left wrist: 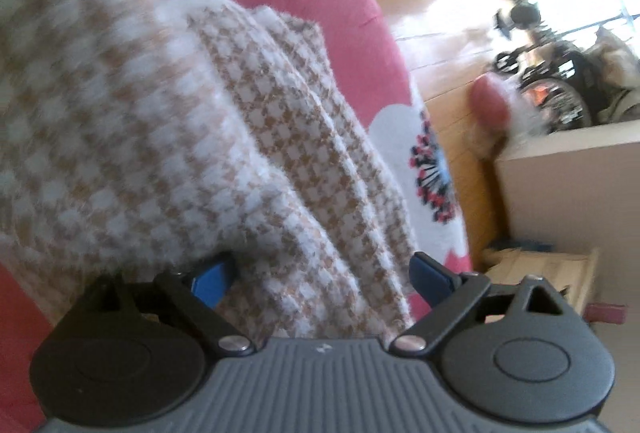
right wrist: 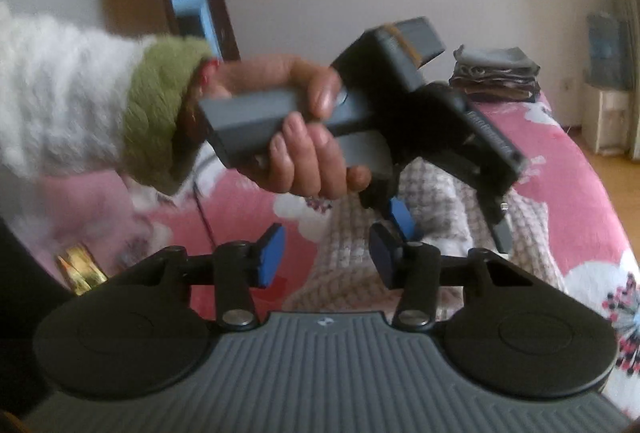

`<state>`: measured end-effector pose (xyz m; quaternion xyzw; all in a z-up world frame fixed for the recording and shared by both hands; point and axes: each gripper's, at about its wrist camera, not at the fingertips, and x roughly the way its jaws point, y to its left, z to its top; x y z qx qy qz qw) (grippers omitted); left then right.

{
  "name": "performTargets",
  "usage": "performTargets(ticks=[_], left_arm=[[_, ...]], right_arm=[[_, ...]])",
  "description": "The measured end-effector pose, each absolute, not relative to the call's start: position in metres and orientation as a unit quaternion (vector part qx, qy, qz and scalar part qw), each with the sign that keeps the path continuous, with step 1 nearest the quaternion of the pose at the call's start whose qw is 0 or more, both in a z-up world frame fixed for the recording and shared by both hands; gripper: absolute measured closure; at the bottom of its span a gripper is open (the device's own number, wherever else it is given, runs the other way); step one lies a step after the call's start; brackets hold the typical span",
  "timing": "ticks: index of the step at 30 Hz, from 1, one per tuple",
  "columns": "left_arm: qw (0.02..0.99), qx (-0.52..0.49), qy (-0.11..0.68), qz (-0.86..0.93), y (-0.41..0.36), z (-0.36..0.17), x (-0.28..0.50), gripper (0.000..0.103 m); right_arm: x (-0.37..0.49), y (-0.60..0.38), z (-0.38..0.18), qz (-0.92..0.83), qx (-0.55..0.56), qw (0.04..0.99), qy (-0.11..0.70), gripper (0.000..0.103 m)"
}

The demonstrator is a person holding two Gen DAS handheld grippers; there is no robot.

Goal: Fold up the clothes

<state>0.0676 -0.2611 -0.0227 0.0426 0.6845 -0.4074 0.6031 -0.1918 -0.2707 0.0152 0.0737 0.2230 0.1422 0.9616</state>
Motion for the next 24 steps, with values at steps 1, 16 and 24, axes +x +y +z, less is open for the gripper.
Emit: performTargets(ticks=[1,16,24], left_arm=[[0.601,0.029,0.682,-0.415,-0.257,-0.022,0.070,0.008],[0.728,-0.178,0.526,-0.403,-0.058,0.001,0.049,0.014],[0.865,-0.089,0.426,-0.249,-0.065,-0.032,0.088,0.015]], right_arm=[[-0.184,-0.264,0.012,0.128,0.058,0.962,0.232,0.057],[-0.145,-0.313,-0.048,0.007,0.223,0.909,0.351,0.057],[-0.143,-0.331,-0.034,-0.022,0.204,0.925,0.320,0.036]])
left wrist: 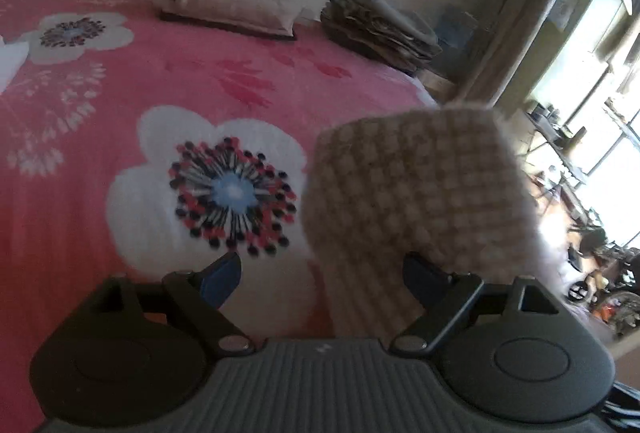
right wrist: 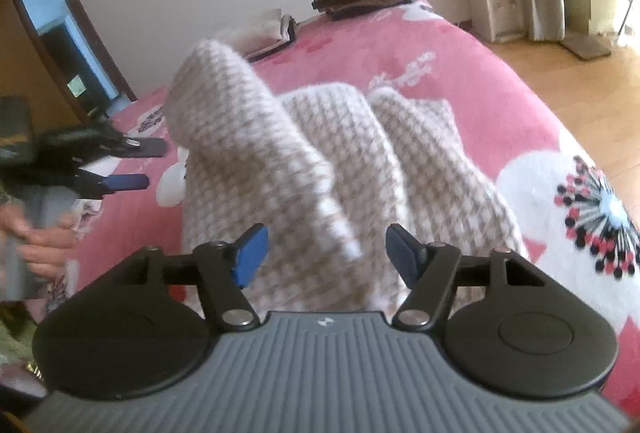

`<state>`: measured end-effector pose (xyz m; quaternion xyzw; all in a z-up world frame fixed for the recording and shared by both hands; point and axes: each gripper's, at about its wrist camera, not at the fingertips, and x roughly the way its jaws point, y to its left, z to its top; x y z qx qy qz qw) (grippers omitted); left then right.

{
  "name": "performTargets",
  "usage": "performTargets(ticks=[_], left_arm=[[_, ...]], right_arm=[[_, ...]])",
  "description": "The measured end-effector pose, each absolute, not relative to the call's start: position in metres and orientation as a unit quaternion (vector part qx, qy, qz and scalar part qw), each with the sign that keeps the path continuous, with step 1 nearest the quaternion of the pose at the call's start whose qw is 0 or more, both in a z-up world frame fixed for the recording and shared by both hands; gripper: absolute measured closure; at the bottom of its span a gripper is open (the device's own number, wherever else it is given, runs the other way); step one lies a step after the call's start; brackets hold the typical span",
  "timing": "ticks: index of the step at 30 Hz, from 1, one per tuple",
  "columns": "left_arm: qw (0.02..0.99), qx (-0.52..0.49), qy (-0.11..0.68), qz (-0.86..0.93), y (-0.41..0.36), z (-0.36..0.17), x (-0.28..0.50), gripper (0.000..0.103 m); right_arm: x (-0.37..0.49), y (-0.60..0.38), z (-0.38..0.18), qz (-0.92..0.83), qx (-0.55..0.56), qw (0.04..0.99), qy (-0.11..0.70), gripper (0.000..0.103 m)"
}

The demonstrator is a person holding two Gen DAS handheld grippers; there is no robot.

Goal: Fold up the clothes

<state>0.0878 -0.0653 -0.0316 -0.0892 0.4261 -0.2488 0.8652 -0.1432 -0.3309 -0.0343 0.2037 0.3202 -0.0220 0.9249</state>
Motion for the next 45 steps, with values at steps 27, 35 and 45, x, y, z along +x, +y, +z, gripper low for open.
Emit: performTargets(ticks=[27,35,45], left_arm=[[0.891,0.085,0.306,-0.323,-0.178,-0.055,0.079,0.014],[0.900,0.064,0.269,-0.337,-0.172,-0.037,0.049,0.016],[0.889,0.242,0.181,-0.344,-0.249,-0.051,-0.006,0.013]], right_arm=[[-0.055,-0.380,-0.059,0.113,0.336,0.871,0.340,0.021],[-0.081,-0.342,-0.022,0.103,0.172,0.932,0.302,0.078],[-0.094,-0.413,-0.069,0.058,0.326,0.874,0.356,0.080]])
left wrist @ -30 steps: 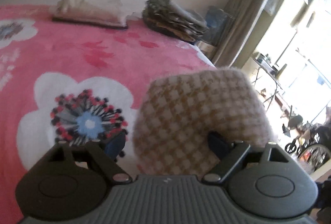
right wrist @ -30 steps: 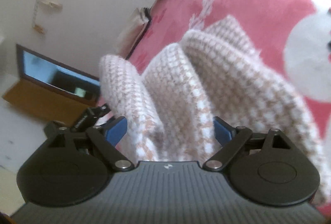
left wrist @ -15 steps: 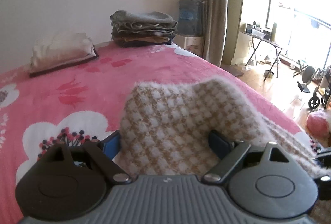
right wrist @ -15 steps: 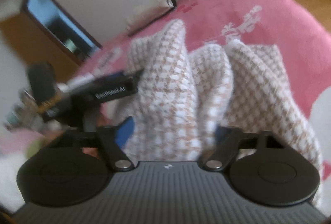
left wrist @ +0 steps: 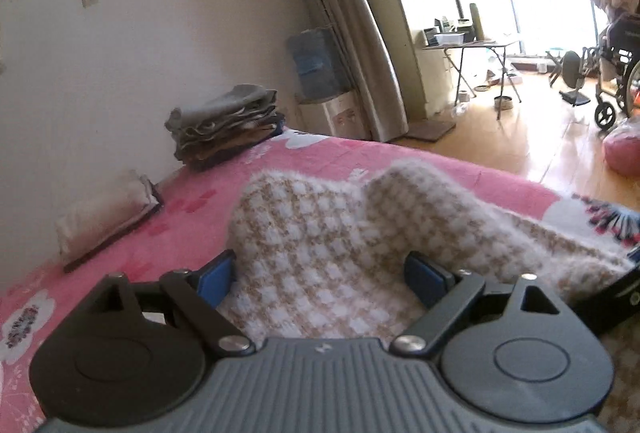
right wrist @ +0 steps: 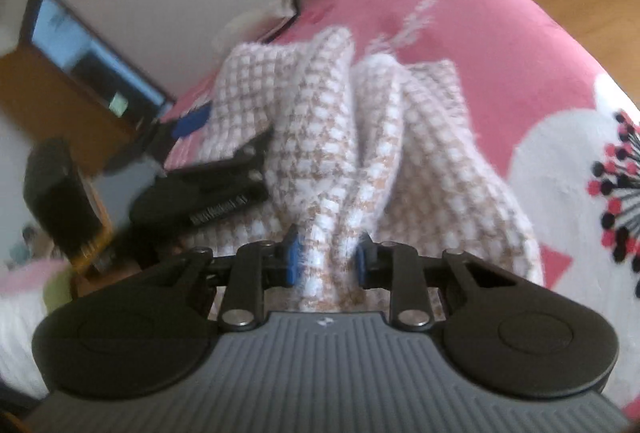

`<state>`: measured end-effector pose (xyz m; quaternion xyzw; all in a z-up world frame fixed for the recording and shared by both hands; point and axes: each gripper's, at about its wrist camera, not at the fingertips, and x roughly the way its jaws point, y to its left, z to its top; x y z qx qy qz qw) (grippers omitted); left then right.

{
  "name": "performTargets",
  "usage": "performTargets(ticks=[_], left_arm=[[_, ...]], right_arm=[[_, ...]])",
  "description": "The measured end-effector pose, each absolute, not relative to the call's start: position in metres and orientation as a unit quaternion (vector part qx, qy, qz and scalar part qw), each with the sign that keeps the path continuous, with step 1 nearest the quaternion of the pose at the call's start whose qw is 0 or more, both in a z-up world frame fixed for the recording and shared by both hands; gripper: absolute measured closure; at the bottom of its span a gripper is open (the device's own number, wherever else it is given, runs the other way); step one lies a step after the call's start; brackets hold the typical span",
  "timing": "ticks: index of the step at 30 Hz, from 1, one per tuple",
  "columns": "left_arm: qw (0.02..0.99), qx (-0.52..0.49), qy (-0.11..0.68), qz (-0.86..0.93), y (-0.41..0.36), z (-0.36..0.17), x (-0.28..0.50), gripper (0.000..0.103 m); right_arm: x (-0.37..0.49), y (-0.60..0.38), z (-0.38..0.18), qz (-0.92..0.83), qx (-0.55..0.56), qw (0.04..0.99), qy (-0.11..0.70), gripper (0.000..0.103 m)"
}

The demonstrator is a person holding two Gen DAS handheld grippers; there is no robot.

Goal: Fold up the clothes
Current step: 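Grasp the cardigan bundle with the right gripper while the left gripper holds it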

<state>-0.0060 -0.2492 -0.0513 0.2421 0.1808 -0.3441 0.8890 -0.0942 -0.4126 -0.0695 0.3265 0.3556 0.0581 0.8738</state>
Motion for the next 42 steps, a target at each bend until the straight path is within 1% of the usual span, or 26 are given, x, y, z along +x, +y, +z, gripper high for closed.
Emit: performTargets(ticks=[3,8,13,17,19,21,23,24,27,29,31,34,36,37,38,42], left_arm=[[0.885,0.233,0.197,-0.351,-0.255,-0.045,-0.003,0.012],[0.880,0.298,0.223,-0.295,-0.291,-0.062,0.005,0.010],[0.877,0.313,0.246,-0.269,-0.310,-0.059,0.010,0.010],[0.874,0.343,0.239,-0.247,-0.328,-0.067,0.006,0.009],[0.872,0.354,0.237,-0.241,-0.334,-0.069,0.003,0.008],[0.870,0.365,0.235,-0.235,-0.340,-0.071,-0.001,0.007],[0.869,0.364,0.240,-0.233,-0.341,-0.071,0.002,0.007],[0.869,0.364,0.241,-0.232,-0.341,-0.071,0.003,0.007],[0.869,0.368,0.239,-0.227,-0.345,-0.071,0.002,0.007],[0.870,0.368,0.242,-0.224,-0.346,-0.071,0.003,0.007],[0.870,0.368,0.241,-0.222,-0.347,-0.072,0.003,0.006],[0.873,0.356,0.240,-0.231,-0.342,-0.070,0.004,0.006],[0.874,0.344,0.238,-0.249,-0.332,-0.065,0.004,0.006],[0.873,0.337,0.237,-0.262,-0.325,-0.061,0.005,0.006],[0.872,0.326,0.237,-0.279,-0.315,-0.054,0.004,0.006],[0.870,0.215,0.271,-0.352,-0.231,-0.018,-0.007,0.006]], right_arm=[[-0.104,-0.414,-0.061,0.059,0.305,0.887,0.341,0.080],[-0.096,-0.419,-0.067,0.059,0.273,0.894,0.352,0.080],[-0.078,-0.433,-0.070,0.059,0.252,0.897,0.359,0.080],[-0.079,-0.440,-0.071,0.055,0.226,0.903,0.362,0.080],[-0.081,-0.443,-0.076,0.055,0.215,0.903,0.368,0.078],[-0.083,-0.449,-0.075,0.051,0.218,0.901,0.371,0.071],[-0.093,-0.453,-0.062,0.027,0.211,0.905,0.368,0.067],[-0.100,-0.453,-0.052,0.009,0.198,0.910,0.363,0.067],[-0.133,-0.440,-0.009,-0.021,0.128,0.936,0.327,0.067],[-0.146,-0.420,0.010,0.030,0.104,0.941,0.322,0.069],[-0.149,-0.387,0.016,0.086,0.046,0.935,0.342,0.070],[-0.132,-0.346,-0.014,0.108,-0.048,0.906,0.406,0.071],[-0.115,-0.334,-0.056,0.083,-0.109,0.879,0.456,0.074],[-0.112,-0.334,-0.068,0.081,-0.115,0.874,0.464,0.074],[-0.109,-0.336,-0.071,0.081,-0.098,0.876,0.466,0.074],[-0.110,-0.349,-0.069,0.078,-0.045,0.878,0.470,0.075]])
